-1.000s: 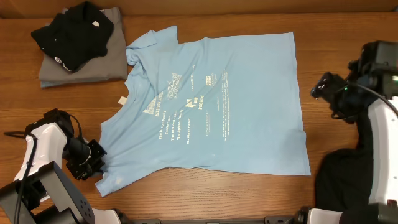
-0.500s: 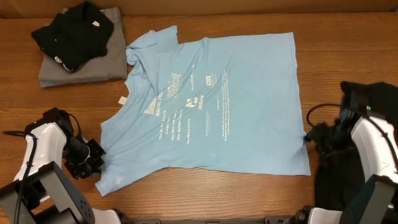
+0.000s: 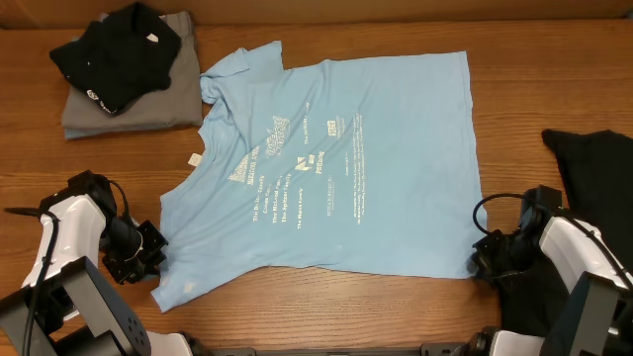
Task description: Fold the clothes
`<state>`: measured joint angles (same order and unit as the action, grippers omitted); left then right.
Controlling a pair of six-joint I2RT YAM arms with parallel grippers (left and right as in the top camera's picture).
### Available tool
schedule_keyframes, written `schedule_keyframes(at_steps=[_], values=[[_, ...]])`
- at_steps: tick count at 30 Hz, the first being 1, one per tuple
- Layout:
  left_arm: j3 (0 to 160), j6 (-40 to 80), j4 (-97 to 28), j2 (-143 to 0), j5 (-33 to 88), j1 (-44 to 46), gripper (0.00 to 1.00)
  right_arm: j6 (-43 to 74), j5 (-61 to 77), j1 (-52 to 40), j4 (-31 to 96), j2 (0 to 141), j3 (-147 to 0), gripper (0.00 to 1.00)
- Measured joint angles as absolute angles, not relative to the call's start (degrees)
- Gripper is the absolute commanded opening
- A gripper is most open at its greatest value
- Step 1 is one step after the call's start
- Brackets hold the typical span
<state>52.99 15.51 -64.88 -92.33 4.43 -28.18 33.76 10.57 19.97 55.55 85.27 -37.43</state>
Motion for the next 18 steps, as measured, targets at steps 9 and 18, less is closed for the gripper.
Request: schedule_keyframes(at_steps=[9, 18], values=[[53.0, 14.6, -64.7, -92.3, 4.4, -28.2, 0.47, 34.8, 4.0, 23.4, 67.6, 84.9, -45.7, 0.04], [53.0, 13.2, -64.1, -92.3, 4.5, -28.2, 0.57, 37.8, 2.1, 31.3, 71.0, 78.3, -48.2, 0.04]])
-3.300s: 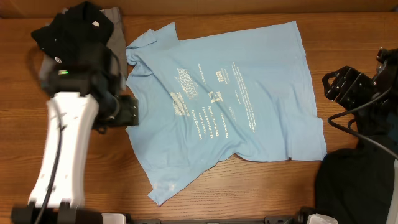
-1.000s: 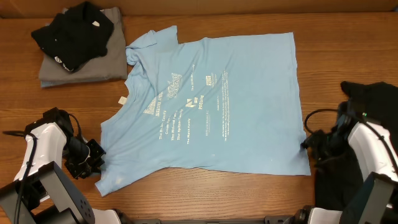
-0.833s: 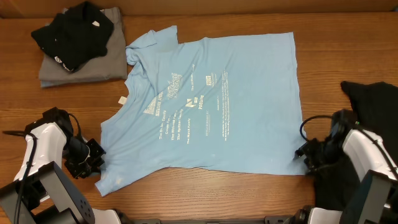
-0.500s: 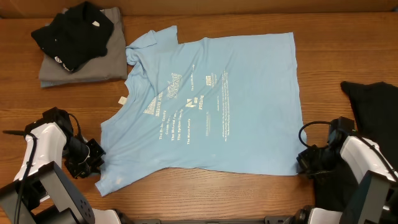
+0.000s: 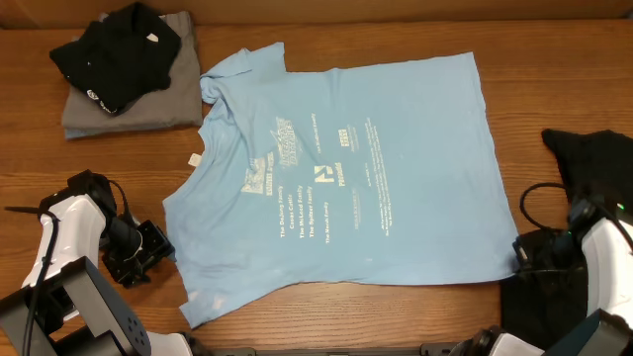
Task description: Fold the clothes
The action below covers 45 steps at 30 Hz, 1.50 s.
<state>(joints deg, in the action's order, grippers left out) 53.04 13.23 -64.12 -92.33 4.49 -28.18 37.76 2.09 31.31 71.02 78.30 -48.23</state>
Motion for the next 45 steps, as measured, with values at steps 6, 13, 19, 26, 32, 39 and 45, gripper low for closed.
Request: schedule_keyframes(at_steps=[6, 13, 19, 26, 32, 39, 45], values=[[53.1, 8.7, -55.7, -92.3, 14.2, -28.2, 0.57, 38.0, 2.1, 31.8, 71.0, 77.9, -48.2, 0.04], [53.6, 3.8, -37.1, -92.3, 28.5, -24.2, 0.32, 38.0, 2.1, 31.8, 70.2, 77.9, -48.2, 0.04], [53.8, 2.7, -22.7, -92.3, 29.1, -15.9, 0.28, 38.0, 2.1, 31.9, 69.7, 77.8, -48.2, 0.04], [53.8, 3.4, -15.1, -94.9, 20.6, -6.0, 0.18, 37.6, 2.1, 32.3, 69.6, 77.8, -48.2, 0.54], [53.8, 4.5, -10.0, -98.2, 16.4, -6.2, 0.32, 36.5, 2.0, 32.3, 69.8, 77.8, -48.6, 0.77], [53.8, 4.5, -6.9, -99.1, 12.1, -6.9, 0.23, 34.6, 2.4, 32.3, 73.5, 77.8, -58.2, 0.79], [53.8, 4.7, -2.8, -106.3, 11.3, -6.9, 0.1, 32.5, 7.7, 32.2, 73.3, 77.8, -64.8, 0.78]])
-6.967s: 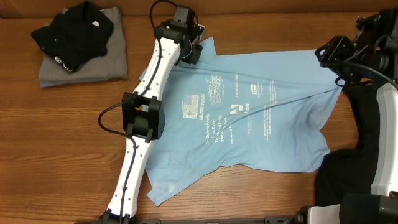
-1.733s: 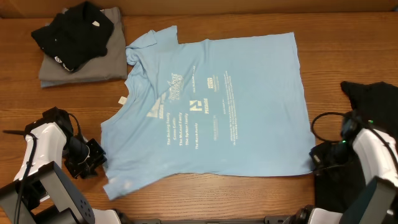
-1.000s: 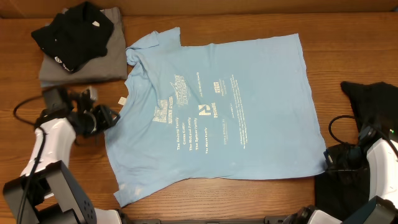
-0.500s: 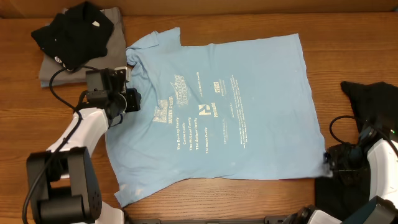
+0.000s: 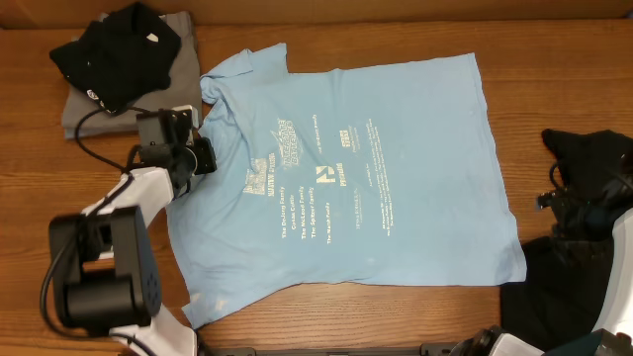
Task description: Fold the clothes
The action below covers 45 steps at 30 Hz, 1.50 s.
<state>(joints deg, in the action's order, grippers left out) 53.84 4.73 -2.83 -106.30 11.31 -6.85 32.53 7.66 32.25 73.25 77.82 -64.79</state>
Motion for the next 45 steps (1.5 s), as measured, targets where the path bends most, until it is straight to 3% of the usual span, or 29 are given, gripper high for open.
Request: schedule_keyframes(at_steps=[2, 12, 16, 20, 26, 27, 30, 34, 38, 39, 42, 45], values=[[54.0, 4.8, -1.2, -107.8, 11.3, -6.9, 0.04, 32.2, 9.7, 32.3, 73.2, 77.8, -64.9, 0.77], [55.7, 9.8, -3.1, -108.6, 3.0, -9.7, 0.04, 30.5, 13.3, 31.1, 73.1, 77.8, -64.9, 0.73], [56.8, 12.8, -5.7, -108.6, 1.8, -15.0, 0.04, 28.0, 13.5, 27.7, 70.7, 77.8, -64.9, 0.74], [57.8, 13.9, -7.9, -108.6, 5.2, -19.1, 0.07, 23.5, 14.1, 22.3, 64.9, 77.8, -65.0, 0.82], [60.2, 14.9, -13.4, -105.4, 7.5, -20.0, 0.23, 18.7, 14.9, 16.1, 53.2, 77.8, -65.0, 0.83], [60.7, 14.9, -14.0, -104.3, 7.8, -20.0, 0.27, 18.3, 14.9, 15.7, 51.2, 77.8, -65.0, 0.78], [63.2, 14.5, -17.3, -97.7, 10.5, -20.0, 0.34, 17.3, 15.0, 15.6, 45.2, 78.3, -65.1, 0.78], [65.3, 12.8, -22.5, -88.9, 16.0, -20.0, 0.36, 16.7, 15.0, 15.6, 38.5, 83.5, -65.3, 0.69], [66.1, 10.2, -30.6, -82.8, 19.3, -19.5, 0.45, 16.4, 15.2, 15.6, 36.3, 91.6, -65.4, 0.73], [66.2, 9.5, -33.2, -81.4, 19.7, -19.2, 0.53, 16.4, 15.3, 15.6, 37.1, 93.2, -65.4, 0.77], [66.2, 7.6, -39.5, -77.6, 20.4, -19.0, 0.63, 16.4, 15.5, 15.6, 40.1, 95.6, -65.3, 0.81], [66.3, 6.6, -45.0, -72.5, 20.6, -18.8, 0.64, 16.4, 16.9, 15.6, 42.1, 94.9, -65.3, 0.81]])
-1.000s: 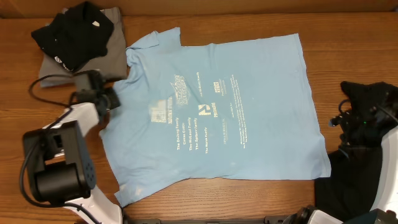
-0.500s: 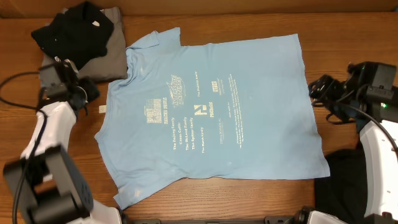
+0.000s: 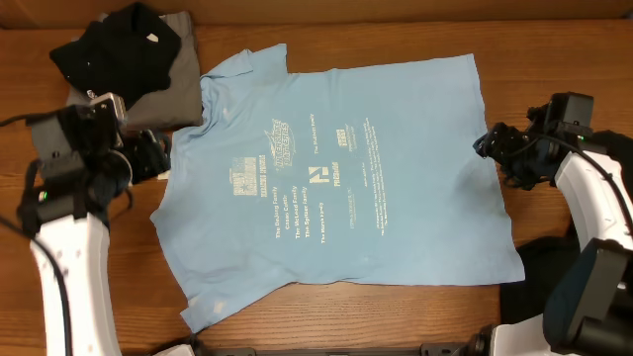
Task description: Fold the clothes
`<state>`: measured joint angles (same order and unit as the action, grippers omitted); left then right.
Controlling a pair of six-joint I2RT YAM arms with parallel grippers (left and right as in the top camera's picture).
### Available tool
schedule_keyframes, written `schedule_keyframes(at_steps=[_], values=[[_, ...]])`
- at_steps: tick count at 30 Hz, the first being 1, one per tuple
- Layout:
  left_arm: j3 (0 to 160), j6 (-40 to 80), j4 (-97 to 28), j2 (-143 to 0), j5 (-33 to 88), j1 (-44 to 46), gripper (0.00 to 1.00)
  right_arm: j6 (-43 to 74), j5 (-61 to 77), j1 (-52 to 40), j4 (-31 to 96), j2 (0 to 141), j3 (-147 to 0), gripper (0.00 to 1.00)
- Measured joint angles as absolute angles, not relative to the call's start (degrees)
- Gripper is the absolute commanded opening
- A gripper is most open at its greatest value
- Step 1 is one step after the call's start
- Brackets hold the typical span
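A light blue T-shirt (image 3: 346, 178) lies spread flat on the wooden table (image 3: 554, 59), print side up, in the overhead view. My left gripper (image 3: 150, 160) is at the shirt's left edge by the neck opening. It looks shut on the cloth, which is drawn out toward it. My right gripper (image 3: 490, 146) is at the shirt's right hem edge, touching or just over it. Its jaws are too dark and small to tell apart.
A stack of folded grey and black clothes (image 3: 124, 69) sits at the back left, close behind my left arm. A black garment (image 3: 603, 148) lies at the right edge under my right arm, and more black cloth (image 3: 549, 297) at the front right.
My left gripper has moved left from the collar area, and the shirt's left edge and print have shifted left with it. My right gripper has moved from beside the black garment to the shirt's right edge.
Both grippers were at the shirt's front corners. Then the shirt lay stretched rightward, my right gripper near the front right corner. Then my left gripper was at the collar and my right had drawn back. Now each gripper is at a side edge, the left side pulled out.
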<state>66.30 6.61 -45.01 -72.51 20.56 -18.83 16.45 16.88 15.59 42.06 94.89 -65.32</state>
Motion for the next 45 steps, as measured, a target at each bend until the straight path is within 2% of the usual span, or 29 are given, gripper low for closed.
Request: schedule_keyframes(at_steps=[2, 3, 5, 8, 16, 21, 22, 26, 30, 36, 42, 45], values=[[66.4, 6.4, -48.6, -68.9, 19.6, -18.8, 0.65, 16.5, 17.8, 15.6, 44.6, 93.7, -65.3, 0.81], [66.4, 6.4, -50.2, -67.4, 18.9, -18.8, 0.72, 16.5, 18.1, 15.6, 45.9, 92.9, -65.3, 0.81], [66.5, 6.6, -54.3, -64.1, 17.0, -18.8, 0.74, 16.5, 18.6, 15.6, 48.1, 90.2, -65.3, 0.81], [66.9, 7.0, -60.6, -62.0, 15.6, -18.8, 0.66, 16.4, 19.3, 15.6, 52.1, 83.8, -65.3, 0.82], [66.2, 8.1, -68.5, -66.8, 18.0, -18.7, 0.71, 18.0, 20.2, 15.6, 55.8, 69.3, -65.5, 0.9], [63.7, 8.1, -72.8, -74.6, 21.5, -15.6, 0.59, 20.5, 20.5, 15.6, 58.5, 64.5, -65.6, 0.91], [63.3, 8.1, -73.3, -76.1, 21.4, -14.5, 0.6, 20.9, 20.6, 15.6, 59.3, 64.3, -65.6, 0.91], [62.9, 8.1, -74.8, -82.2, 18.1, -9.6, 0.74, 22.4, 20.6, 15.6, 63.9, 64.9, -65.6, 0.91], [62.9, 6.9, -76.1, -85.4, 14.1, -8.7, 0.78, 22.5, 20.6, 15.6, 65.4, 65.1, -65.6, 0.92], [62.9, 5.8, -76.6, -93.1, 11.0, -8.7, 0.68, 22.5, 20.6, 15.6, 65.8, 65.1, -65.6, 0.94], [62.9, 5.6, -77.8, -102.5, 10.7, -8.7, 0.67, 22.4, 20.6, 15.6, 65.8, 65.1, -65.6, 0.95], [62.9, 5.5, -77.5, -105.8, 10.6, -8.7, 0.6, 22.4, 20.6, 15.6, 65.8, 65.1, -65.6, 0.95]])
